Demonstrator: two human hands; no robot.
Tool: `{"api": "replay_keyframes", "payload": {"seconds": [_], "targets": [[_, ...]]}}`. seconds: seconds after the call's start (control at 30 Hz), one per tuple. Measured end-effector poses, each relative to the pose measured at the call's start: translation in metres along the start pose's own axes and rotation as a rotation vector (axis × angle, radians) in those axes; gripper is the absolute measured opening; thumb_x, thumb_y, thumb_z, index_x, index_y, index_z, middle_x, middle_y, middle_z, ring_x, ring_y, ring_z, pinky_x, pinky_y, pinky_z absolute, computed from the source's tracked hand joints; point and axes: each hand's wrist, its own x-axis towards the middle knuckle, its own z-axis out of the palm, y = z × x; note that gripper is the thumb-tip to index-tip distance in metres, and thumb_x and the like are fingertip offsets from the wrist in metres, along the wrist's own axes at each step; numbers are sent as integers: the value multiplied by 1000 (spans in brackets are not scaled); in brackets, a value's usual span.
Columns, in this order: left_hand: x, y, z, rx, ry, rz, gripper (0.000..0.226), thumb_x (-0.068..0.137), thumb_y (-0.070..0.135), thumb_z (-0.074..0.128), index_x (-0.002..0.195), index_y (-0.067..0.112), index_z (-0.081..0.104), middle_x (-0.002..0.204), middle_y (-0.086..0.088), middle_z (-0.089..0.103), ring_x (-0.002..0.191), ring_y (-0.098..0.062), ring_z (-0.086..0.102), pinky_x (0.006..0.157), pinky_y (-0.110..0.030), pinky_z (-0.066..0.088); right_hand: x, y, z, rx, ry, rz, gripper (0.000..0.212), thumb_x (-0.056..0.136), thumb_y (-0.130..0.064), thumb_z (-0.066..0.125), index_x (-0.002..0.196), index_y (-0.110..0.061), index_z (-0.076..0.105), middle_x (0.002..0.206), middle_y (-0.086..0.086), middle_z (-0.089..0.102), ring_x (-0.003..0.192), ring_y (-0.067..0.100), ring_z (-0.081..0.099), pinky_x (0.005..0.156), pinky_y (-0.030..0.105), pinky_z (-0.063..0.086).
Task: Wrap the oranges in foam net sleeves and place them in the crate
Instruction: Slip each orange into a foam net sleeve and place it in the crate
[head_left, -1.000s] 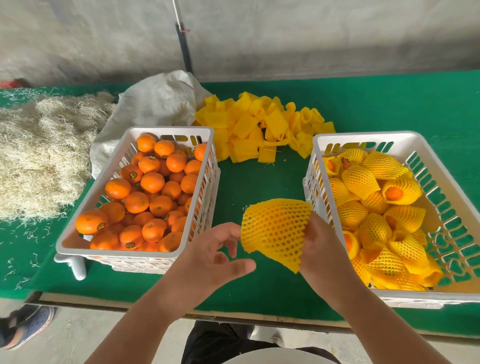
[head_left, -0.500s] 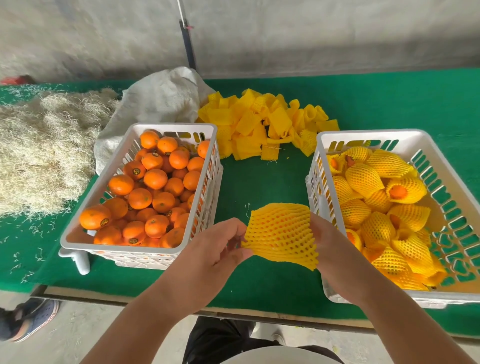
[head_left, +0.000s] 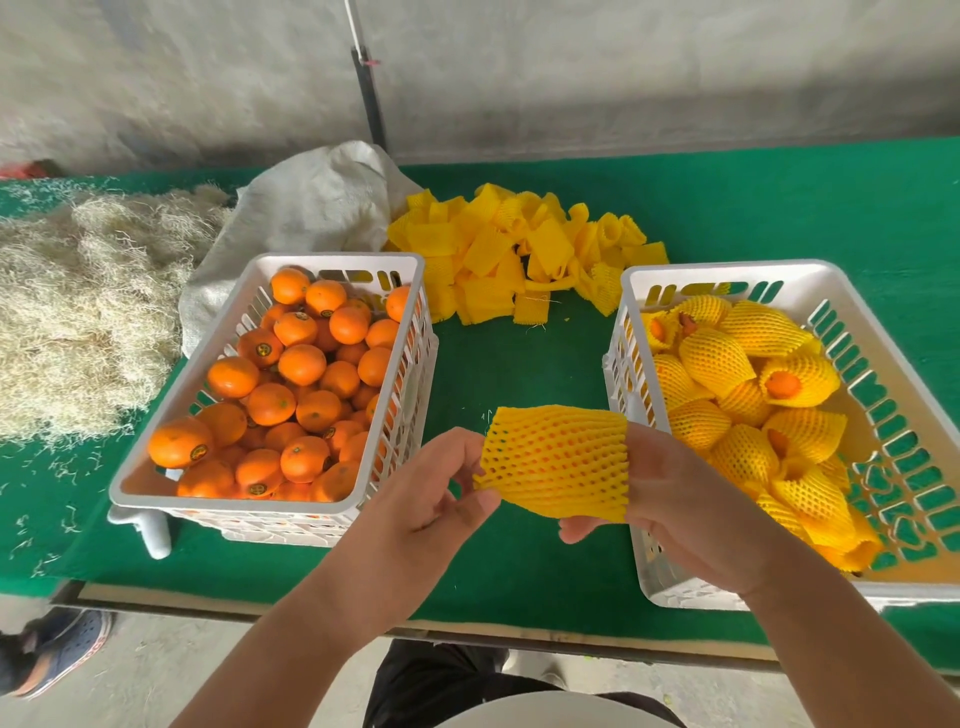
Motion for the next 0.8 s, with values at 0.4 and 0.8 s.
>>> {"api": "replay_keyframes", "payload": {"seconds": [0.4,0.8], "targets": [[5,-4,6,-119,244,-25,4,101,29,52,99,31,50,81,-4,44,76,-27,43,67,-47,42,11,0,30,-356,294,-203,25,88,-46,76,111,-57,73,105,-23,79,97,2,77,79,4,51],[9,-8,-14,-12,174,-63,18,107,26,52,101,44,51,88,13,58,83,-12,56,77,-35,53,23,0,32,-234,151,-137,25,98,-41,74,122,-36,74,108,-7,81,94,17,80,85,12,55]]}}
